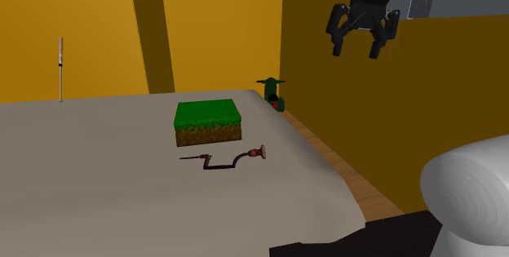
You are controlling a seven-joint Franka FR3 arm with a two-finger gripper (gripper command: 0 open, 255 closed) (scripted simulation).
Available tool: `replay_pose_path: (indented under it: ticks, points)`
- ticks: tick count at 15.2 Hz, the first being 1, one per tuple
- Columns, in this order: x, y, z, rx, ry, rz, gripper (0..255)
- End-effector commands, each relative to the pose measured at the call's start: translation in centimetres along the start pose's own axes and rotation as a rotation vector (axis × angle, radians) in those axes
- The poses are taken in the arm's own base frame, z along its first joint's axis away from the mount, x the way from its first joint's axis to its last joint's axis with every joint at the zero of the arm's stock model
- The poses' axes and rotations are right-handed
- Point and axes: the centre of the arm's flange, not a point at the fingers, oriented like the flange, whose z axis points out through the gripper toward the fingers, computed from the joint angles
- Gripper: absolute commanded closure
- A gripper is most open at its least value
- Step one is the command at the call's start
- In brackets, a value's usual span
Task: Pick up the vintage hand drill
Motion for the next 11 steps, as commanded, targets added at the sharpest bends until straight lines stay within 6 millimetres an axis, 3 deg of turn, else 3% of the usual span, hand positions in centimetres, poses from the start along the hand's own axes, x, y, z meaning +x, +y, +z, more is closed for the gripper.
replay_pose_path:
  ticks: [1, 11]
  points:
    - [0.0, 0.0, 0.0, 0.0, 0.0, 0.0, 0]
    - [3.6, -9.1, 8.9, -0.003, 0.001, 0.043, 0]
